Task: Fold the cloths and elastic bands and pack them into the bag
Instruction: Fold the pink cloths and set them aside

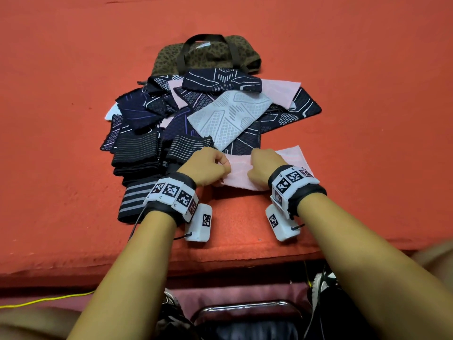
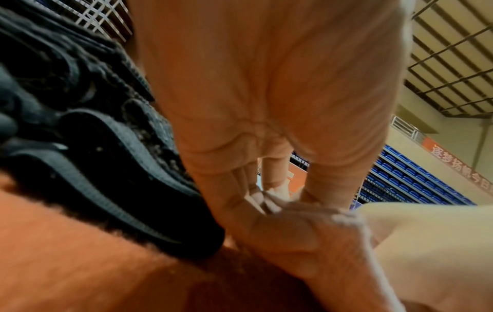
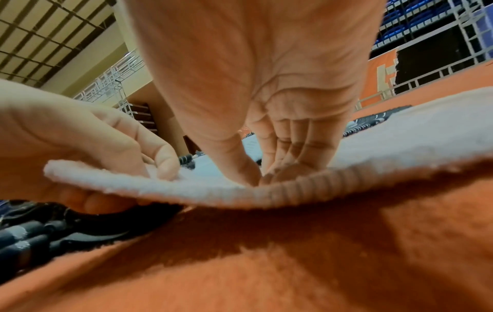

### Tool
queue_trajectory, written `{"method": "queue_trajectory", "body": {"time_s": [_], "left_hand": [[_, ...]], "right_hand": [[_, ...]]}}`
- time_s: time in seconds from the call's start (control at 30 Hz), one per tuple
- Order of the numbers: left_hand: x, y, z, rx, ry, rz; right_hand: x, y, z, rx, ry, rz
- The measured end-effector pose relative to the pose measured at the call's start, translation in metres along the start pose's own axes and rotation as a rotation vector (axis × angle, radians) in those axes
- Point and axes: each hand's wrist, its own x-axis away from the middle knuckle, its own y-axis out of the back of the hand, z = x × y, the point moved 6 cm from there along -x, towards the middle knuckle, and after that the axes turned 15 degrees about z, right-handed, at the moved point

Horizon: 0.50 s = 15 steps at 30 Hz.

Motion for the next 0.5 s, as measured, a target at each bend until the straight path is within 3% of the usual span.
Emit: {"method": "queue_trajectory", "body": {"time_s": [0.1,0.27,0.5], "left_hand": [[-0.001,0.003,-0.012,-0.010,-0.075,-0.062],[-0.010,-0.005,-0.022,0.082,-0.176,-0.080],[-0.022,-0.033,-0.013,0.206,-0.148,0.025]], "right_hand": [[0.000,0.001,0.002,0.009,0.048,0.030],[-0.001,0.006,-0.007,-0.293,0.088,-0.031],[0.009,0.023,-0.012,-0.440,0.060,-0.050]]}}
